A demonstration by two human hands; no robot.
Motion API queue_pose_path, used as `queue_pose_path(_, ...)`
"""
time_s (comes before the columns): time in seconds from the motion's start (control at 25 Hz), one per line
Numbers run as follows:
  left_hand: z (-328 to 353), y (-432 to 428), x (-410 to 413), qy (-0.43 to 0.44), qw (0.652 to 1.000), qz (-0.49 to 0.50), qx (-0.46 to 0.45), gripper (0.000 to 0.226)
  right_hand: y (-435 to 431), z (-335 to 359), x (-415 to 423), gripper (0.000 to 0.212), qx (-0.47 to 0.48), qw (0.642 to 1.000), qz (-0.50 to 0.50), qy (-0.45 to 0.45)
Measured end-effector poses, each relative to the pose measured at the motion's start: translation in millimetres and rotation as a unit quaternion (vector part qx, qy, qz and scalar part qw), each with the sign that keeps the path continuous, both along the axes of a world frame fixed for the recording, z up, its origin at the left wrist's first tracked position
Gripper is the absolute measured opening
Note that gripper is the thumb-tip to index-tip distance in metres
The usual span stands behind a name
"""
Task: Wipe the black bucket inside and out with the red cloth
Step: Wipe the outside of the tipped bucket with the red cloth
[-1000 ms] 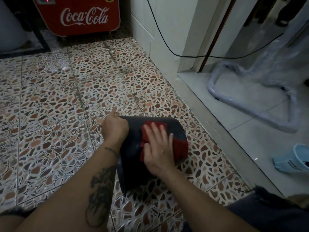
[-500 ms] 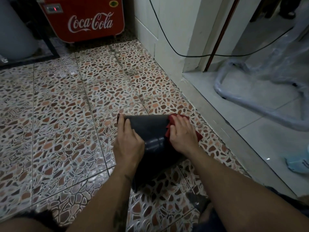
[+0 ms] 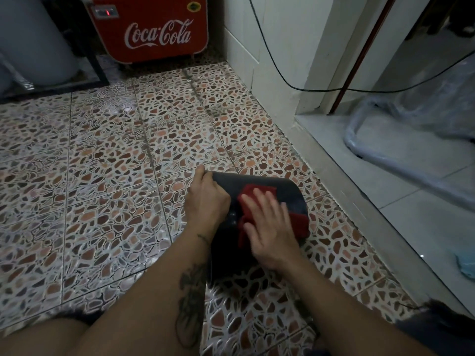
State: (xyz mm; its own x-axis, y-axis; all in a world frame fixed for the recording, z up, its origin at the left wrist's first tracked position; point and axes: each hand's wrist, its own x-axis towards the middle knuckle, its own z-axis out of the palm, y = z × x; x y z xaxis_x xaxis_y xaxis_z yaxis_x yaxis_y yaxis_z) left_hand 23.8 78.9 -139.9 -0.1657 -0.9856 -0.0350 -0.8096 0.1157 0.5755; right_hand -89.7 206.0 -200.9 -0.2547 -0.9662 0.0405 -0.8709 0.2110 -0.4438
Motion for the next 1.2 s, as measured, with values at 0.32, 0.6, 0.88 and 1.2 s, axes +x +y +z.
queue_pose_path(0.32, -3, 8, 4, 0.048, 0.999, 0.007, -0.021, 0.044, -27, 3, -38, 0.064, 0.066, 0.989, -0.135, -0.016)
queue_pose_path(0.6, -5, -2, 9, 0.035, 0.999, 0.009, -0.030, 0.041, 4, -5, -24, 0.057, -0.014, 1.000, 0.002, 0.003)
queue_pose_path(0.88, -5, -1, 5, 0.054, 0.998, 0.016, -0.036, 0.038, -23, 3, -79, 0.055, 0.126, 0.975, -0.182, 0.024)
queue_pose_path(1.2, -11, 2, 9, 0.042, 0.998, 0.024, -0.041, 0.046, -41, 15, -13, 0.056, -0.012, 0.998, -0.005, -0.061)
